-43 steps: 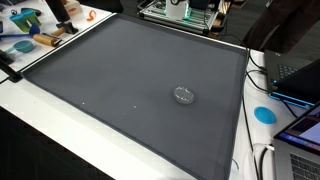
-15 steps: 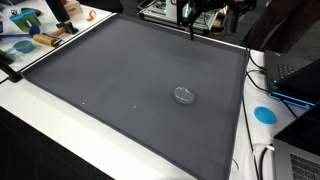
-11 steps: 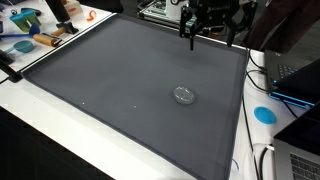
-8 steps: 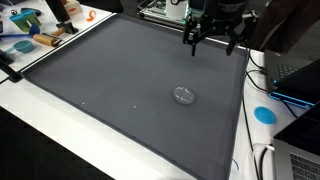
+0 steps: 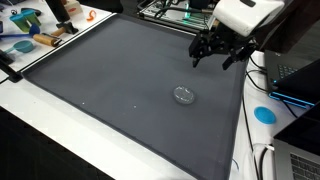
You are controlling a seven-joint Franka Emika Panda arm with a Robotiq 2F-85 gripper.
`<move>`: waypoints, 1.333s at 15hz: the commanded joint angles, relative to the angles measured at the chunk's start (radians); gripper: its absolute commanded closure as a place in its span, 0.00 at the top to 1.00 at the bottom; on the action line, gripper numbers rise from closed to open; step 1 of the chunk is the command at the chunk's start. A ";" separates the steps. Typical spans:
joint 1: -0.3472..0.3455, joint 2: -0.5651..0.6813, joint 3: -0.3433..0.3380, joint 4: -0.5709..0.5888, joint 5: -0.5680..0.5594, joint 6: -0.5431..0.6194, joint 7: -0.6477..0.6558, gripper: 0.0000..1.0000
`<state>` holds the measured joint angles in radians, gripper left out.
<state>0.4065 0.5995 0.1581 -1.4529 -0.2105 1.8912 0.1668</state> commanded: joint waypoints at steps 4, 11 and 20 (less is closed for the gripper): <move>0.083 0.128 -0.043 0.159 -0.126 -0.043 0.055 1.00; 0.115 0.209 -0.086 0.257 -0.144 -0.026 0.146 1.00; 0.102 0.229 -0.120 0.299 -0.124 -0.005 0.237 1.00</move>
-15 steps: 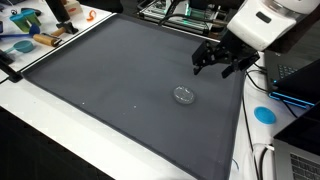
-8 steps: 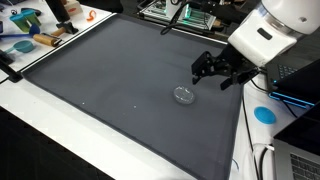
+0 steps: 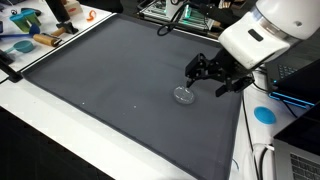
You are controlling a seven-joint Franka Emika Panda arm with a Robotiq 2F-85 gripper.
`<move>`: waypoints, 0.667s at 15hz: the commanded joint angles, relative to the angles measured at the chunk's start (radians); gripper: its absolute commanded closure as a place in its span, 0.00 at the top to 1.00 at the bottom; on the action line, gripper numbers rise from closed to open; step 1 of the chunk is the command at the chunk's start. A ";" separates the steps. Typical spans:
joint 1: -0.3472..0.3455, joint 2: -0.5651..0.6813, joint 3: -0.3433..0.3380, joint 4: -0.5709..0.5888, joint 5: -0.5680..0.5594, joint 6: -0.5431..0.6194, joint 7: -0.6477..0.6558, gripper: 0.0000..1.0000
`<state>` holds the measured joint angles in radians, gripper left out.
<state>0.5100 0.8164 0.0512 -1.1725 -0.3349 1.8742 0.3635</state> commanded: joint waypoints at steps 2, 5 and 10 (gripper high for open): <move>-0.016 0.002 -0.014 0.013 0.013 0.024 0.054 1.00; -0.048 -0.009 -0.002 0.005 0.045 0.052 0.066 1.00; -0.115 -0.034 0.019 -0.027 0.140 0.117 0.058 1.00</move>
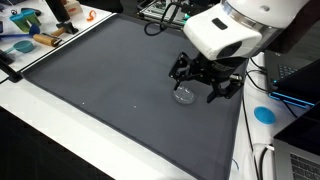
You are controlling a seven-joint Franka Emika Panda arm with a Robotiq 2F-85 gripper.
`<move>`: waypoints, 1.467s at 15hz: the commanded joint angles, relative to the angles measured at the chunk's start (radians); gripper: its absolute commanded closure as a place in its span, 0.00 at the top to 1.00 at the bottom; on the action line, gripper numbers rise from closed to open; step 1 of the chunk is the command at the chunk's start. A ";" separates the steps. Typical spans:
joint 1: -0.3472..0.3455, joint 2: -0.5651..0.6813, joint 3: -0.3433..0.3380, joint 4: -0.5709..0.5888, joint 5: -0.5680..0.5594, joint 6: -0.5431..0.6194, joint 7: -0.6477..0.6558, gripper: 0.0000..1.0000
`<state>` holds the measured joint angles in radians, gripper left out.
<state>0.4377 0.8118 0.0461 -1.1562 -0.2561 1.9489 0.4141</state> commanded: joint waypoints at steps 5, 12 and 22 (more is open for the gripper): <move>-0.115 -0.076 0.047 -0.111 0.174 0.106 -0.023 1.00; -0.216 -0.181 0.088 -0.304 0.335 0.215 -0.136 1.00; -0.354 -0.322 0.165 -0.615 0.547 0.443 -0.492 1.00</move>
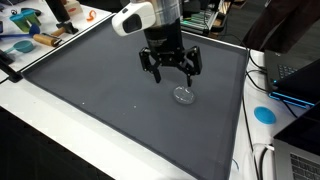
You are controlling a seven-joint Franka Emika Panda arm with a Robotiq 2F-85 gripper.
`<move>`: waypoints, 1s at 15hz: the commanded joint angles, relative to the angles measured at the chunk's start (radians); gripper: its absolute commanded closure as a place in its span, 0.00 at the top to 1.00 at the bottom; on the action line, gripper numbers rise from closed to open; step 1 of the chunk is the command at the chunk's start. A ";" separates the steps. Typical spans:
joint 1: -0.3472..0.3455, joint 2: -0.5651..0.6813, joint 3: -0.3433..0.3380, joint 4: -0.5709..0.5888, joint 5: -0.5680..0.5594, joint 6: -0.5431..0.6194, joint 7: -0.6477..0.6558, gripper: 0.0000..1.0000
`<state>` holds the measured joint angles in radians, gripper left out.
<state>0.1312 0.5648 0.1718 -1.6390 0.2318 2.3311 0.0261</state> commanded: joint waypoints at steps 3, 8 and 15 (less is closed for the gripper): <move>-0.073 -0.114 0.060 -0.207 0.086 0.107 -0.213 1.00; -0.101 -0.169 0.099 -0.322 0.131 0.200 -0.345 1.00; -0.111 -0.237 0.131 -0.426 0.188 0.242 -0.398 1.00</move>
<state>0.0388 0.3877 0.2813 -1.9876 0.3857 2.5550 -0.3424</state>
